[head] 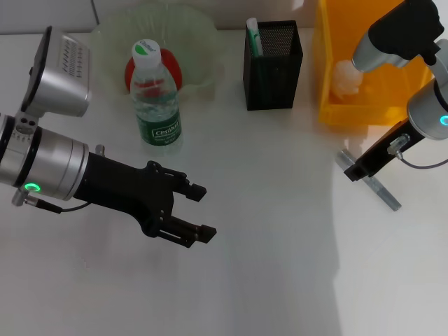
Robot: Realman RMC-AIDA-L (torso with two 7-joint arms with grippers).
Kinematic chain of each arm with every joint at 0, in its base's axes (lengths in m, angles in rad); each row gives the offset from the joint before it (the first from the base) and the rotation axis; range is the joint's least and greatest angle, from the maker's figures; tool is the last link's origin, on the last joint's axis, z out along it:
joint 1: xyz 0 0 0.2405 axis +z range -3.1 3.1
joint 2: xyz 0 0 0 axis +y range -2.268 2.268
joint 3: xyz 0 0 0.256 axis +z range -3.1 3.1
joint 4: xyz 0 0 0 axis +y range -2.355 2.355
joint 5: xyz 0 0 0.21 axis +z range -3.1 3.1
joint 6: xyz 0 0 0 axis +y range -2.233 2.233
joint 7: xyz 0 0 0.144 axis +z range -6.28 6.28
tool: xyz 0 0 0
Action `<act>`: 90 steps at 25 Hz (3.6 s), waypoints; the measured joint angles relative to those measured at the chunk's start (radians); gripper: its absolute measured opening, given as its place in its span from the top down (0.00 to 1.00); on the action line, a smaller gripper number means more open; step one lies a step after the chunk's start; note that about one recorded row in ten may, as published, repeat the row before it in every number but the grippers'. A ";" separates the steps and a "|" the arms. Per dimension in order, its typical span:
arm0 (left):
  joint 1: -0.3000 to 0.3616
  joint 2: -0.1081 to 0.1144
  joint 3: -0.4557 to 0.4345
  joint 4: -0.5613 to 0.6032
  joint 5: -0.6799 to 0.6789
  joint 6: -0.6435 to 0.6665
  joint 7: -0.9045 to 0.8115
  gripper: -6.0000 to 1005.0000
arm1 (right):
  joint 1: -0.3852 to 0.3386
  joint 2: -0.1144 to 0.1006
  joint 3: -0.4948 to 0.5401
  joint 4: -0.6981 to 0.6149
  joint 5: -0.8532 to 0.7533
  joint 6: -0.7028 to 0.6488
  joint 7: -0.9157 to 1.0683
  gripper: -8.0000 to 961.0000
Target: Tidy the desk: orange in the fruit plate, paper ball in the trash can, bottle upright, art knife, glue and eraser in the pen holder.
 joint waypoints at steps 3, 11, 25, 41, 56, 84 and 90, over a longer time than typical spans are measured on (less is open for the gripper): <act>0.000 0.000 0.000 -0.002 0.000 -0.001 0.000 0.22 | 0.002 0.000 0.002 0.006 -0.001 0.008 0.002 0.68; 0.003 -0.001 0.000 -0.003 0.000 -0.001 0.002 0.22 | 0.002 0.000 0.005 0.014 -0.002 0.015 0.004 0.69; 0.006 -0.002 0.001 -0.003 0.000 -0.001 0.004 0.22 | 0.005 0.000 0.003 0.068 -0.003 0.051 0.005 0.71; 0.008 -0.002 0.003 -0.005 0.000 0.000 0.004 0.22 | -0.011 0.000 0.011 0.027 0.003 0.056 0.006 0.82; 0.006 0.000 -0.015 -0.086 -0.093 -0.008 0.104 0.22 | -0.209 -0.005 0.331 -0.188 0.844 0.208 -0.306 0.85; 0.055 0.004 -0.191 -0.282 -0.238 -0.068 0.364 0.22 | 0.126 0.011 0.376 0.819 1.727 0.503 -1.498 0.81; 0.057 0.005 -0.203 -0.277 -0.238 -0.063 0.368 0.22 | 0.121 0.011 0.328 0.816 1.727 0.503 -1.495 0.80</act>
